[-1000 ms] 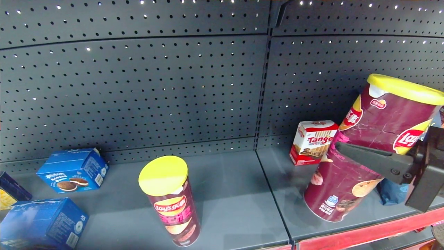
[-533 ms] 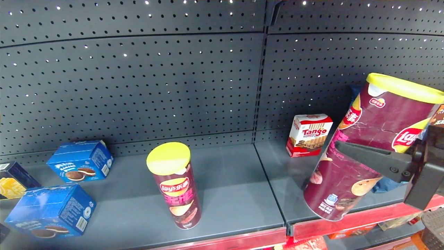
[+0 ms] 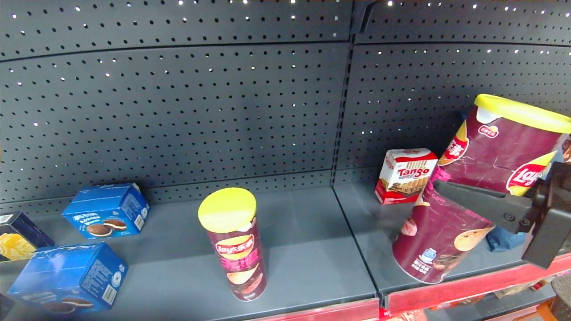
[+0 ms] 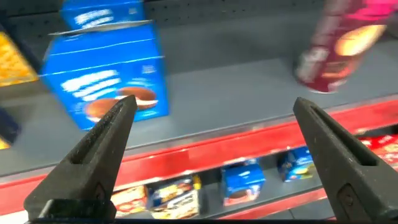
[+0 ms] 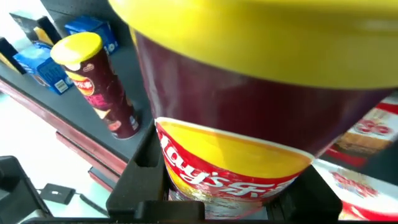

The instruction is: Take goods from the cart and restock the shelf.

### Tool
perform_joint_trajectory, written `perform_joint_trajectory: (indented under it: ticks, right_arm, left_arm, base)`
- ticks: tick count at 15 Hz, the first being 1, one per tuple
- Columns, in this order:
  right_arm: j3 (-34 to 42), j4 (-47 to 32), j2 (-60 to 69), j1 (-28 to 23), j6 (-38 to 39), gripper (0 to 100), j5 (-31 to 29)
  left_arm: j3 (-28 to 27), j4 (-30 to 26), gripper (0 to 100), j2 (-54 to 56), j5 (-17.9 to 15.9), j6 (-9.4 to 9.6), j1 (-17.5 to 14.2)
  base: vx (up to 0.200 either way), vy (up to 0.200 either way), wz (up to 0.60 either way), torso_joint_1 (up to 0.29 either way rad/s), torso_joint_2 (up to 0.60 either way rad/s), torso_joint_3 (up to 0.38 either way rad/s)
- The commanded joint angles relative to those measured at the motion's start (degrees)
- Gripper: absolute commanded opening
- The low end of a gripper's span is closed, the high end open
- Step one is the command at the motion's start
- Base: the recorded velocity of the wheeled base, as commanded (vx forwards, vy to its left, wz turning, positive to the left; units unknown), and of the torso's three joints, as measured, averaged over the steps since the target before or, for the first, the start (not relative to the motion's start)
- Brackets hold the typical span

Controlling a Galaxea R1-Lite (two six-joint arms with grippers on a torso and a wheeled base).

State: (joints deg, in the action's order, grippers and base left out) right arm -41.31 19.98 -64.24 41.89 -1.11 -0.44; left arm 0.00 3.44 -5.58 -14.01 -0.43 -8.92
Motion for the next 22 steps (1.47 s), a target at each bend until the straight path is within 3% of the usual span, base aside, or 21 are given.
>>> perform_joint_trajectory:
  ticks: [1,8,9,10,11,13,16,18,22]
  right_arm:
    - [0.1,0.1,-0.2,0.3,0.0,0,0.1]
    - [-1.3,0.1,-0.8,0.4,-2.9,0,-0.5]
    - [-1.3,0.1,-0.8,0.3,-7.1,0,-2.0]
    - [-0.3,0.1,-0.3,0.4,-11.8,0,-7.3]
    - [0.6,0.4,-0.2,0.6,-12.5,0,-11.5]
    - [1.4,2.3,-0.3,1.1,-12.5,0,-13.4]
    - [2.1,2.4,-0.6,1.3,-11.6,0,-13.7]
    - [1.9,2.4,-0.6,1.3,-11.6,0,-13.4]
    - [2.2,2.4,-1.2,1.2,-10.4,0,-13.0]
  left_arm:
    - [0.0,0.0,100,-0.2,0.0,-0.01,0.0]
    - [0.0,0.1,100,-0.2,0.1,-0.36,0.0]
    - [0.0,0.1,100,-0.2,0.3,-0.1,0.0]
    - [0.0,0.1,100,-0.2,0.3,0.08,-0.1]
    - [0.0,0.0,100,-0.2,0.0,0.16,0.0]
    - [0.0,0.0,100,-0.2,-1.1,0.08,0.0]
    - [0.0,0.0,100,-0.2,-3.8,0.08,0.0]
    - [0.0,0.0,100,-0.2,-4.2,-0.01,0.0]
    - [0.0,0.0,100,-0.3,-4.2,-0.19,0.0]
  base:
    - [0.0,0.0,0.0,0.0,0.0,0.0]
    - [0.0,0.0,0.0,0.0,0.0,0.0]
    - [0.0,0.0,0.0,0.0,0.0,0.0]
    - [0.0,0.0,0.0,0.0,0.0,0.0]
    - [0.0,0.0,0.0,0.0,0.0,0.0]
    - [0.0,0.0,0.0,0.0,0.0,0.0]
    - [0.0,0.0,0.4,0.0,0.0,0.002]
    - [0.0,0.0,0.6,0.0,0.0,0.0]
    - [0.0,0.0,0.0,0.0,0.0,0.0]
